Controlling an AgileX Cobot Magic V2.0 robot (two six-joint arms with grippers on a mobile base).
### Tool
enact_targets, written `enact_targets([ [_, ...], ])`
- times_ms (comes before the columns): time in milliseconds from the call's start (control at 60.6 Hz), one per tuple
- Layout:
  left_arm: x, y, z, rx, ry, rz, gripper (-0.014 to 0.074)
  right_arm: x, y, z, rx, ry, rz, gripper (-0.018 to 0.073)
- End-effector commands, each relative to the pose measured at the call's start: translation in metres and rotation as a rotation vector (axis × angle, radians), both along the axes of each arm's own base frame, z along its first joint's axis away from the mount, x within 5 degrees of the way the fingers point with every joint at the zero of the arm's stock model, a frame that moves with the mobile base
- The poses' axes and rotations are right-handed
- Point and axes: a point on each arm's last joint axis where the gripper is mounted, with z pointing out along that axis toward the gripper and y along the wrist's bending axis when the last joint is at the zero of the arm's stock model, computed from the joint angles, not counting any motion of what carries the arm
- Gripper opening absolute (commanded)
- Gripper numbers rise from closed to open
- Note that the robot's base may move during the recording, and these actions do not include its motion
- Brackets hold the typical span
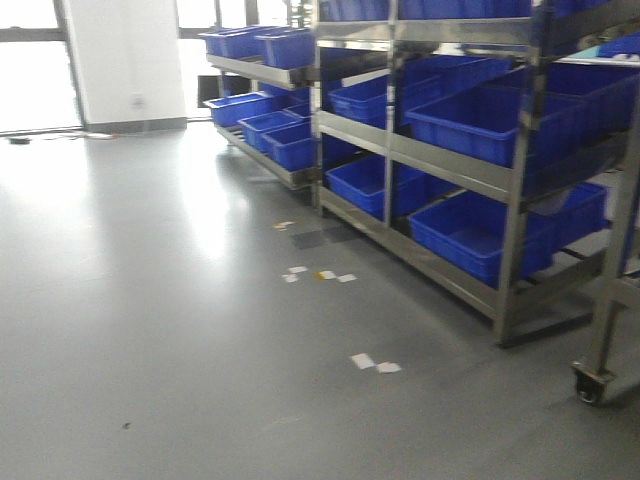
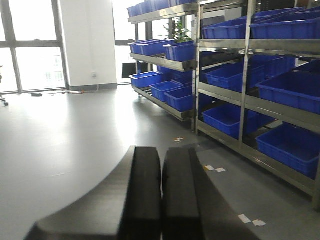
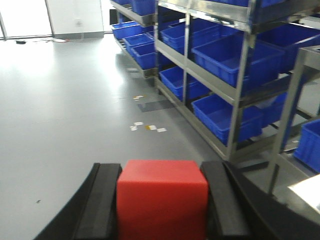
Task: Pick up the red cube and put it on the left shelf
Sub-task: 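Turn the base away from the table holding the cube in the right gripper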
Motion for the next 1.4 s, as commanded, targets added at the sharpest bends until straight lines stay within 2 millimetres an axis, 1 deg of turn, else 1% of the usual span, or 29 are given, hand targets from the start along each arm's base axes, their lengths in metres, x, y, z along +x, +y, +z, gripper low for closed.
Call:
enact_targets([
  [0, -0.0011, -0.0002, 0.0003, -0.002, -0.077, -0.004, 0.0102, 0.0004, -0.0003, 0.0168, -0.010, -0.110, -0.003, 0.0052],
  [1387, -0.0011, -0.0002, 0.0003, -0.002, -0.077, -0.004, 0.0102, 0.0003, -0.0003, 0.0168, -0.010, -0.111, -0.003, 0.0052],
])
